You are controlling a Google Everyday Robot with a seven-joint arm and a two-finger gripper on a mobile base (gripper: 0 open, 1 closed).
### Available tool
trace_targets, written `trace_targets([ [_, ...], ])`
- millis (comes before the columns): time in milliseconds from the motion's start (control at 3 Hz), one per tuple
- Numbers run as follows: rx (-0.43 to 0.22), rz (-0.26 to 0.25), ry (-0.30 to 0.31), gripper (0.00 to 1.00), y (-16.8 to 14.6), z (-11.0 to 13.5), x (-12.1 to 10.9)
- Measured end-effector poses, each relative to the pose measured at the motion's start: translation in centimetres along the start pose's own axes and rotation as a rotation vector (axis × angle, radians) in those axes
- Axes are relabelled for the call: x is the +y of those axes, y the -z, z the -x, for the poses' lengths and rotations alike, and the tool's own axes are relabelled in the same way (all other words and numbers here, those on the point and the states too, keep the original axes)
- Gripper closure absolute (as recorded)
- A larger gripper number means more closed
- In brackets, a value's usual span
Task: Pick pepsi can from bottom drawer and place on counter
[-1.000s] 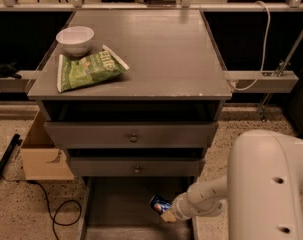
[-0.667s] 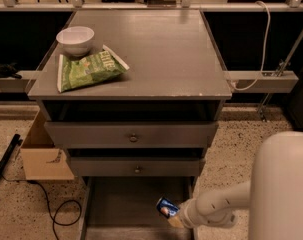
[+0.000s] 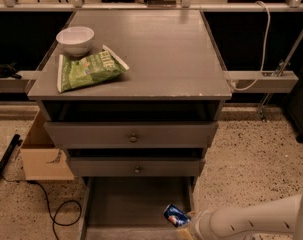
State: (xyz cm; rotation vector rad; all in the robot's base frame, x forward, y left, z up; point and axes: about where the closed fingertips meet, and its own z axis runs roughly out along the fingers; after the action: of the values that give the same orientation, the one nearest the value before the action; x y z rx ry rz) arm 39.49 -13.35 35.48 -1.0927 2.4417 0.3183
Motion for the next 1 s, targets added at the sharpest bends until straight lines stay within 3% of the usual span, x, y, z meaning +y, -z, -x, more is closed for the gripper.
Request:
trace_targets([
  [333, -0.011, 0.005, 0.015, 1.00, 0.0, 1.0, 0.3],
  [667, -0.054, -0.014, 0.058, 1.00, 2.9, 2.9, 0.9],
  [1000, -0.161, -0.037, 0.158, 1.00, 9.8, 7.6, 2.5],
])
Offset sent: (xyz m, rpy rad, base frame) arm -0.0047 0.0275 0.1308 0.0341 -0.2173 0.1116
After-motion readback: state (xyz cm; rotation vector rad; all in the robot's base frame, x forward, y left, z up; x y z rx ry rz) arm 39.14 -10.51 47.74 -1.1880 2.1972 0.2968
